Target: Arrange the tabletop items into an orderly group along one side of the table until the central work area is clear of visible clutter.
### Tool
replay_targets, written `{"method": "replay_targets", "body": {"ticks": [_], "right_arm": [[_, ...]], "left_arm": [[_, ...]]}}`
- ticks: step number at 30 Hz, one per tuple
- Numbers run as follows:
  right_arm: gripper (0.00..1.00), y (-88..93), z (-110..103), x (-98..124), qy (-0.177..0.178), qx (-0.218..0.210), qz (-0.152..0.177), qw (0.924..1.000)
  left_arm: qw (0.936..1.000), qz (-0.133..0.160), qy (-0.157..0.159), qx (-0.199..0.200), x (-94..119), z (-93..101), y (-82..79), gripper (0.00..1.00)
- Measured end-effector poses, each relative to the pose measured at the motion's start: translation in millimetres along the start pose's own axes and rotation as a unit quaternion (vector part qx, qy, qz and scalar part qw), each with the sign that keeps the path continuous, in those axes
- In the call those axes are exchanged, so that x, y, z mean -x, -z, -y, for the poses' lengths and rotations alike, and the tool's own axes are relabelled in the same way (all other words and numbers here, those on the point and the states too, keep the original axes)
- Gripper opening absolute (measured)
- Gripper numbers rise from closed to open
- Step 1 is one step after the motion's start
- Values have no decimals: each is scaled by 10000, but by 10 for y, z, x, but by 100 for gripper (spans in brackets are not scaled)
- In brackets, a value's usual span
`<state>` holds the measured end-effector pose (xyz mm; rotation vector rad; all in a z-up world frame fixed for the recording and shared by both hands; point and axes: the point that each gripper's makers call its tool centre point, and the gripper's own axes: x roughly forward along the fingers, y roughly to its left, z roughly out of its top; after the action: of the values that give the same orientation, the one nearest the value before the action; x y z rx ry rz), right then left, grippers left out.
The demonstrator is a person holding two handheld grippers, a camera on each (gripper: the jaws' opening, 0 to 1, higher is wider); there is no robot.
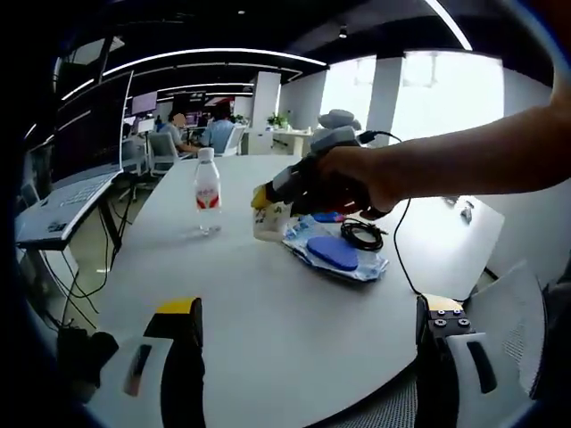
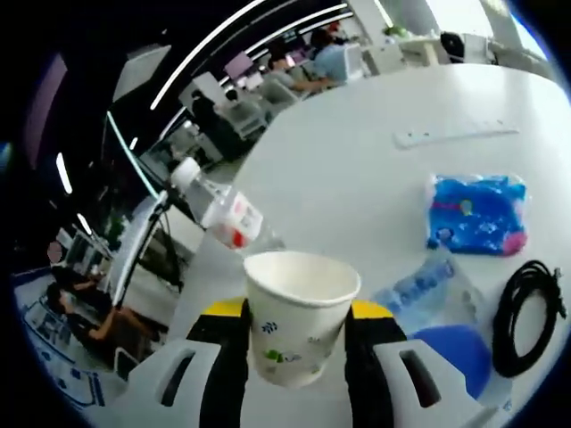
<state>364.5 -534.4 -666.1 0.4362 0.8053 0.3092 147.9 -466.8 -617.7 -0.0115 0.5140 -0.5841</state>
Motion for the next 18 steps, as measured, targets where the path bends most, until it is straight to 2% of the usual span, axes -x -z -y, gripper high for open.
{"method": "replay_targets", "body": {"ticks": [15, 18], "right_arm": [[38, -230, -2, -78, 41, 263, 104, 9996], [38, -310, 24, -165, 49, 310, 110, 9994]], "left_arm": [[9999, -98, -21, 54, -49, 14, 33, 100], [9999, -79, -30, 84, -54, 1, 15, 100]]}}
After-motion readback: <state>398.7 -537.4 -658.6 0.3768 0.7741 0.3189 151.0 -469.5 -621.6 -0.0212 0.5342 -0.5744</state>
